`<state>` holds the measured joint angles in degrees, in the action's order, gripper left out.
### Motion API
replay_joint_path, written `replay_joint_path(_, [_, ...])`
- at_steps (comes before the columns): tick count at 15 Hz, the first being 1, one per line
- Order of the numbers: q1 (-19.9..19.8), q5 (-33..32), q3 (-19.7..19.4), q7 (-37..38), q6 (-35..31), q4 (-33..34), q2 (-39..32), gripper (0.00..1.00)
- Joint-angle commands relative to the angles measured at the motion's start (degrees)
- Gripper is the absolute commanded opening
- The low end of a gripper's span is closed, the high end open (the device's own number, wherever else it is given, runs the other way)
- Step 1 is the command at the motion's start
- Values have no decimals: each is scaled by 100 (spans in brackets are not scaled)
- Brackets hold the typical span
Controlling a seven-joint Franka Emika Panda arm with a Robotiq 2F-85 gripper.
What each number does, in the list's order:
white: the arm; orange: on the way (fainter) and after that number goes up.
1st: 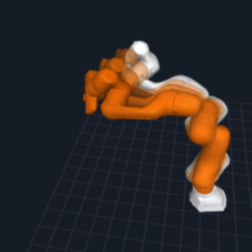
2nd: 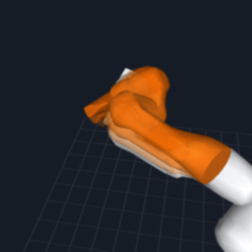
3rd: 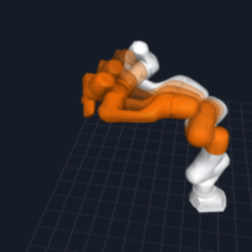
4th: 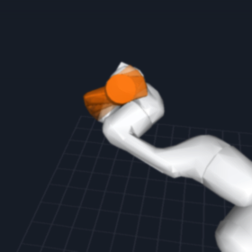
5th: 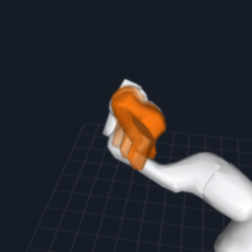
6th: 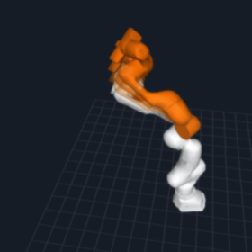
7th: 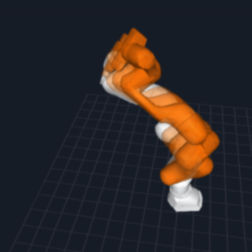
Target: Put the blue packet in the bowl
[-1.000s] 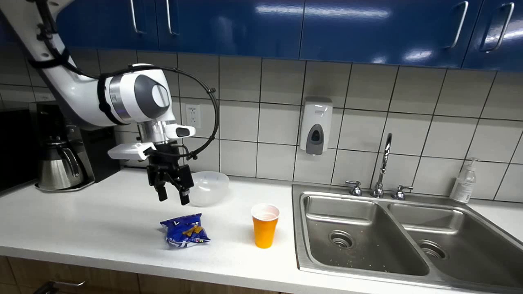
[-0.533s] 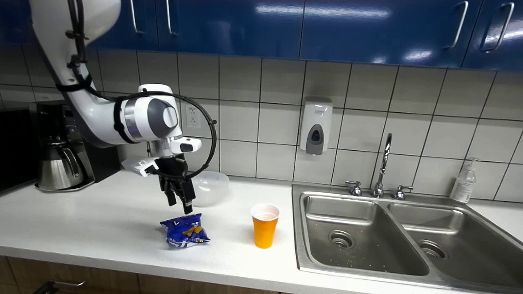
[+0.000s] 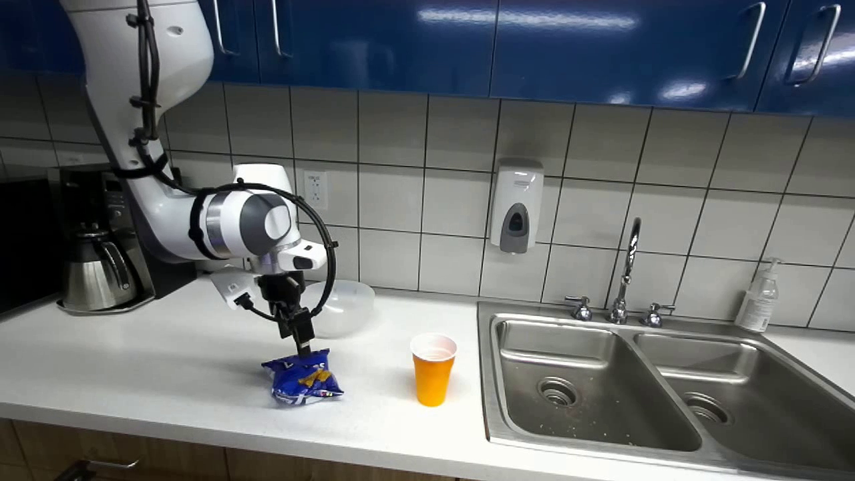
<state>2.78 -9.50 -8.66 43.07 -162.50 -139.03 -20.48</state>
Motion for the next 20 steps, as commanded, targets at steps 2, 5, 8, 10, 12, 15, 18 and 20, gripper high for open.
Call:
replay_joint_path(2, [398,520,-298,270,-141,461,-600,100])
replay_joint_path(5, [525,801,-361,287,-102,678,-914,100])
replay_joint_path(8, [629,1035,-372,276,-18,857,-1162,100])
replay_joint_path(10, [689,1150,-377,259,19,939,-1270,100])
replay_joint_path(12, [737,1232,-392,231,68,976,-1287,100])
replay_joint_path(15, [827,1259,-436,202,95,928,-1166,100])
replay_joint_path(18, [830,1264,-398,134,164,928,-1148,100])
replay_joint_path(20, [883,1233,-423,144,199,905,-1130,100])
